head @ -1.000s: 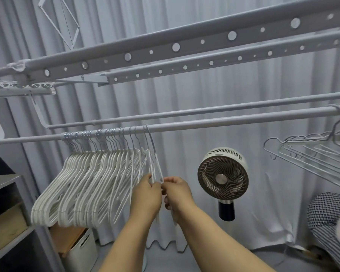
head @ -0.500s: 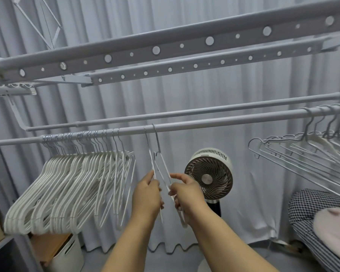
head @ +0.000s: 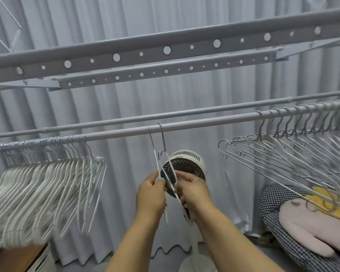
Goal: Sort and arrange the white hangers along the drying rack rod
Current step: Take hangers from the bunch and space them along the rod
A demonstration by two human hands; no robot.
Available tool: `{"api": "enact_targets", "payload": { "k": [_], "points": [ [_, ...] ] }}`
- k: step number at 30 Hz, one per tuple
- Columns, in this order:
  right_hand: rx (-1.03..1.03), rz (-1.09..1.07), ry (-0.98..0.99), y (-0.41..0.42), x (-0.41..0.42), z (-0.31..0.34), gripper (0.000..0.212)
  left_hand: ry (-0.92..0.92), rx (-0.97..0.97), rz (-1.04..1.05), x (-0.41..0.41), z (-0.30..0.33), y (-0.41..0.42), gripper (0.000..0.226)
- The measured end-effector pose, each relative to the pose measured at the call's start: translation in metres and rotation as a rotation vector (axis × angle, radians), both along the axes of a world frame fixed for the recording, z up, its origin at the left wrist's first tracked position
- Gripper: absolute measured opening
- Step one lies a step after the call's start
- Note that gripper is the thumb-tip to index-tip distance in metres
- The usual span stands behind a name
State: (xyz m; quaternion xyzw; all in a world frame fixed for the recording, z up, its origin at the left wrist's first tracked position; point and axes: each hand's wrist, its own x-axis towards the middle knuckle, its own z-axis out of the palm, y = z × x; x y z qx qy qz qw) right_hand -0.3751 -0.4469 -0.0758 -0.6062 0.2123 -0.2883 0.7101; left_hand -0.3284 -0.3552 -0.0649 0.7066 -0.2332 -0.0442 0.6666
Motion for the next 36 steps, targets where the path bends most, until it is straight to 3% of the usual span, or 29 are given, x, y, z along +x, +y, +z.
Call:
{"api": "enact_targets", "payload": {
  "k": [3, 18, 36],
  "points": [
    [0.011, -0.043, 0.021, -0.012, -0.014, 0.001, 0.048, 0.015, -0.021, -0.007, -0.015, 0.003, -0.013, 0.046],
    [0.009, -0.173, 0.023, -0.079, -0.095, 0.014, 0.039, 0.035, -0.035, -0.164, -0.066, 0.003, -0.092, 0.04],
    [0.008, -0.27, 0.03, -0.152, -0.14, 0.004, 0.047, 0.018, -0.011, -0.314, -0.104, -0.003, -0.169, 0.036]
  ]
}}
